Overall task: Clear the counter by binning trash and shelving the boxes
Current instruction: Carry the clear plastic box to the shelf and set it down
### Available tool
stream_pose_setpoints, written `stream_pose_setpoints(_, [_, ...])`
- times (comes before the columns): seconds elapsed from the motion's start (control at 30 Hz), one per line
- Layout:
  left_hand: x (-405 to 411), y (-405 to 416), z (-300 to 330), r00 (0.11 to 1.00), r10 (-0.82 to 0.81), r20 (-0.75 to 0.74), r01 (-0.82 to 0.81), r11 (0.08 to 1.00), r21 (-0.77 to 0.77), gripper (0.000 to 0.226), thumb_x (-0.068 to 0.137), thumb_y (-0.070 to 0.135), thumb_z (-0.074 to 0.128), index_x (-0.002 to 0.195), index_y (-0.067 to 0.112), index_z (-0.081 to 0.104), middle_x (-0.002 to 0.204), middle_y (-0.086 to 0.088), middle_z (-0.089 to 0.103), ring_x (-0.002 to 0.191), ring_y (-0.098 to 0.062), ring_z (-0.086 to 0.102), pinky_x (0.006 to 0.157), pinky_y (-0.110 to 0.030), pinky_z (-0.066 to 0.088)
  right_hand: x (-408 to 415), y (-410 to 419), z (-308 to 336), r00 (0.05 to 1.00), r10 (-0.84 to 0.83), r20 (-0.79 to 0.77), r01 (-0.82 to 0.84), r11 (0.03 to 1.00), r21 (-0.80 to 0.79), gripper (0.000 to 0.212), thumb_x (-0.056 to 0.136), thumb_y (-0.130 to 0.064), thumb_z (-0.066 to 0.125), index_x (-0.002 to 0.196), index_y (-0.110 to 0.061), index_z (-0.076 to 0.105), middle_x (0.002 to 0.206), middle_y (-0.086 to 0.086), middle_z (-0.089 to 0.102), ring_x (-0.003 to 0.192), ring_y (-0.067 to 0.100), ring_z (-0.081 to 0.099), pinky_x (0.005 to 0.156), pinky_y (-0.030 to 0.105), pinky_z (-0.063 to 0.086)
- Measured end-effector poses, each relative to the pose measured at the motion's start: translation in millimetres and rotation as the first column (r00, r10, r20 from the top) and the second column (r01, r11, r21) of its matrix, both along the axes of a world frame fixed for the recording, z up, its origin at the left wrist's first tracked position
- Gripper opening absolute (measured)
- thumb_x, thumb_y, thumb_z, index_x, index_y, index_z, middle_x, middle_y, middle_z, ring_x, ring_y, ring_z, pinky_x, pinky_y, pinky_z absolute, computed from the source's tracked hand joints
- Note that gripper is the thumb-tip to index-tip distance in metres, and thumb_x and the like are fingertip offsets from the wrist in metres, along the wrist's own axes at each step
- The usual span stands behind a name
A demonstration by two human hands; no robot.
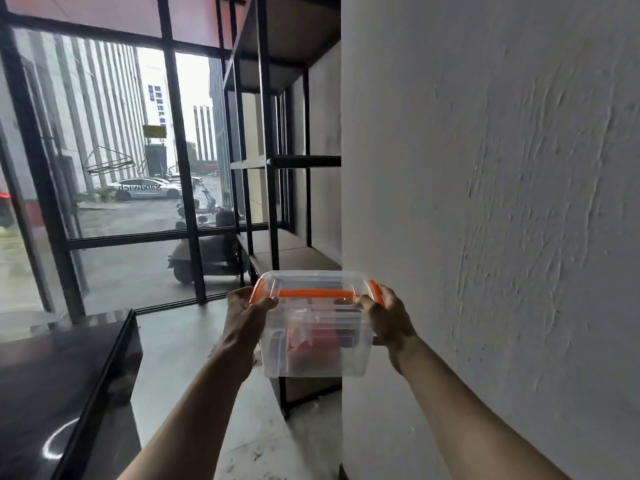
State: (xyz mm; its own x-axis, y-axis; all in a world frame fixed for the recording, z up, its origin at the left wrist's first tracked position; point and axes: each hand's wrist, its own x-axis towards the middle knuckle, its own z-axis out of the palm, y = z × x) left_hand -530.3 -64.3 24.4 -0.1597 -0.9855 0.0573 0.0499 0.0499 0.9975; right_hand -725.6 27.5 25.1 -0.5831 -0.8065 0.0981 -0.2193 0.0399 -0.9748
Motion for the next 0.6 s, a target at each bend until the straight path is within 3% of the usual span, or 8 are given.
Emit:
stream_pose_setpoints(0.3, [-7,-36,-18,1.0,0.022,-0.018,-0.022,1.0,0.01,0.048,0.086,0.017,0.066,0.127,0.022,0.041,0.117,-0.016,0.058,0.105,-0.034,0.061,0.092,-0.052,0.05,-7,-30,-12,0.999,0.034,-0.013,-0.034,0.999,0.004,0.078,0.074,-0.052,0.056,0.146,-0.029,0.037,0.134,0.007,0.057,0.115,0.032,0.061,0.092,0.055,0.057])
stream_pose_setpoints(0.47, [-22,-138,-46,0.995,0.093,-0.044,-0.09,0.994,0.069,0.051,0.087,0.016,0.065,0.132,0.019,0.039,0.114,-0.016,0.058,0.089,-0.026,0.061,0.063,-0.034,0.047,-24,-142,-35,0.994,0.104,-0.039,-0.103,0.994,0.039,0.075,0.074,-0.054,0.056,0.144,-0.031,0.039,0.131,0.007,0.059,0.113,0.03,0.062,0.09,0.055,0.057])
stream_pose_setpoints(0.6, [-31,-230,-54,0.991,0.135,-0.022,-0.133,0.988,0.073,0.051,0.089,0.017,0.065,0.132,0.019,0.037,0.121,-0.02,0.054,0.1,-0.033,0.059,0.063,-0.033,0.045,-33,-242,-41,0.99,0.136,-0.026,-0.135,0.99,0.036,0.064,0.087,-0.043,0.061,0.145,-0.027,0.04,0.133,0.007,0.058,0.116,0.03,0.061,0.094,0.053,0.056])
